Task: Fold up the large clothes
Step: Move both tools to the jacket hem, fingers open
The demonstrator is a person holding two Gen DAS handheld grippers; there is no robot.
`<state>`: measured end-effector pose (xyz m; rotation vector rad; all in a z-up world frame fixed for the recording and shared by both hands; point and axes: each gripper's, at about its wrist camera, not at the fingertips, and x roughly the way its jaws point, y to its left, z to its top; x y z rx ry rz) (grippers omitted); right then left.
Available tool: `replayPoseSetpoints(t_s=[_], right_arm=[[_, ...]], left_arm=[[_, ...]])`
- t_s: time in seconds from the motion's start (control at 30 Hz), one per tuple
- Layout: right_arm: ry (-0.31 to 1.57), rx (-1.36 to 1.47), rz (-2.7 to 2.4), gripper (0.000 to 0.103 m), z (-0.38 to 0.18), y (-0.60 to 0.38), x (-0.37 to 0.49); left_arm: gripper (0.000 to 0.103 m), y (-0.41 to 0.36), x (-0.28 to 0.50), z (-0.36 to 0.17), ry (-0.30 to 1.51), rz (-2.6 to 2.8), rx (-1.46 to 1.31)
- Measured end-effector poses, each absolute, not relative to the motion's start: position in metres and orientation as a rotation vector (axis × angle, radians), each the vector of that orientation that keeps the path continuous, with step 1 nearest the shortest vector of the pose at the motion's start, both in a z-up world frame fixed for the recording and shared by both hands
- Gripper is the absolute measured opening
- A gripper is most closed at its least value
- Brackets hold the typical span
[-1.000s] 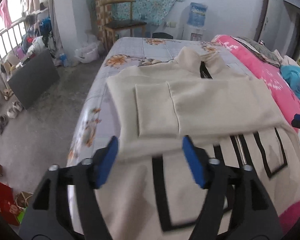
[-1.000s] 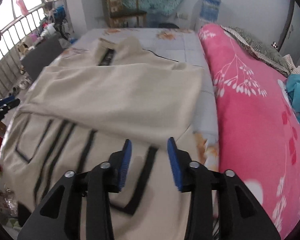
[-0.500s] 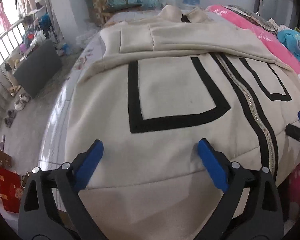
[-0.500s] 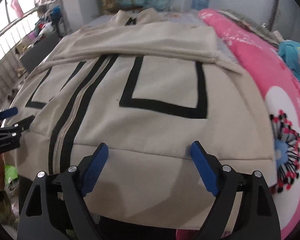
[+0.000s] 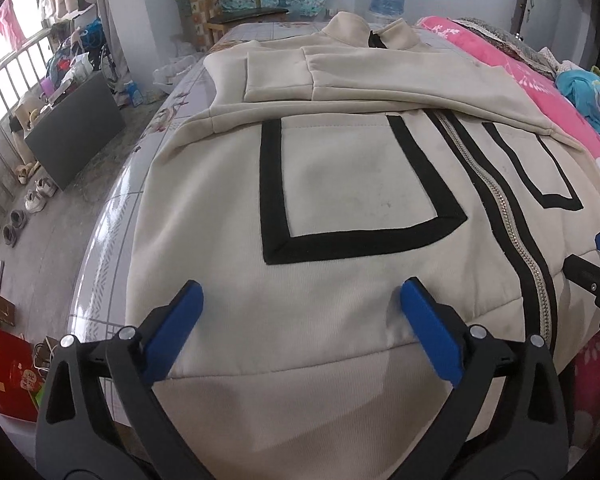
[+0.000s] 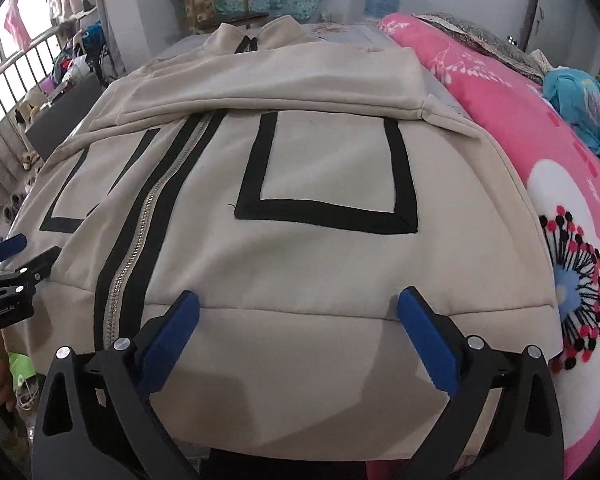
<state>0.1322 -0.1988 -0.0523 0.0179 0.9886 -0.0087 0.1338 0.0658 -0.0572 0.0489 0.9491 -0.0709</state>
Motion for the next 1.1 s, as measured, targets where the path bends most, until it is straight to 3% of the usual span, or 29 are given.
replayPoseSetpoints(t_s=[0.6,0.9,1.1], right_arm=[[0.945,0.035,-0.016,0.097,-0.055,-0.199,0.123],[0.947,0.02,0.008,0.097,-0.055,-0.199,0.123],[0.95,0.016,0.029,0.097,-0.055,-0.201,0.126]], left_arm=[[0.096,0.067,0.132,-0.057,0.938,-0.057,0.038],[0.094,0.094,0.075,-0.04,0.823,-0.091,-0.014],[0.065,0.116,0.037,-0.046,0.861,-0.113,-0.076]])
